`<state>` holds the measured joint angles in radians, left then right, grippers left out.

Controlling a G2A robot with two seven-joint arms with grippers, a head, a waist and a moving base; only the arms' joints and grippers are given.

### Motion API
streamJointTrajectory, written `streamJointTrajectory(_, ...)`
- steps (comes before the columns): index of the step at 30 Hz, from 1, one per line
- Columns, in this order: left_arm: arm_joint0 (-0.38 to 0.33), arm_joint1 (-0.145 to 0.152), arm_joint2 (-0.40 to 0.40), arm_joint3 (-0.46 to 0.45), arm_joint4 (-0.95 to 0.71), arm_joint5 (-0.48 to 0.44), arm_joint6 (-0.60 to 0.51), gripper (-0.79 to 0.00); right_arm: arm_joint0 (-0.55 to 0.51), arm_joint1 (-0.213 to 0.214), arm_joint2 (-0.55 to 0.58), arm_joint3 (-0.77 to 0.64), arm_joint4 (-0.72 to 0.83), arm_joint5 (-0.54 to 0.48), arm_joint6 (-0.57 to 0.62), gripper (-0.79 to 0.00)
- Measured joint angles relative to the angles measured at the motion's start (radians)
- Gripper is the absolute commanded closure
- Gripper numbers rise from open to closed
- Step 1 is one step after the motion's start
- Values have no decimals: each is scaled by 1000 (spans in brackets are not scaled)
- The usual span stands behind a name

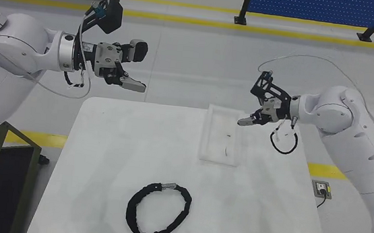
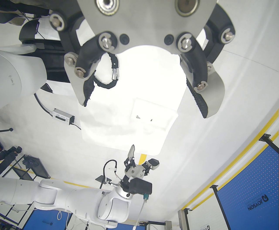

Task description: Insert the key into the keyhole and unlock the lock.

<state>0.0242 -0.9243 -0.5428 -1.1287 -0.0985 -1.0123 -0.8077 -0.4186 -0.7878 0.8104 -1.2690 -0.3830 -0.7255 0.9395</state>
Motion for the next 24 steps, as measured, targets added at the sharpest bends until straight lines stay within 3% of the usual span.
streamJointTrajectory(3,0,0,0,0,0,0,0,-785,4,-11,-33,-10,-34,73,47,-785)
streamJointTrajectory(9,0,0,0,0,0,0,0,-785,-6,-45,-90,-48,-13,350,101,-785)
streamJointTrajectory(20,0,0,0,0,0,0,0,-785,-18,-89,-149,-52,-70,674,146,-785)
streamJointTrajectory(24,0,0,0,0,0,0,0,-785,-24,-100,-158,-58,-79,718,144,-785)
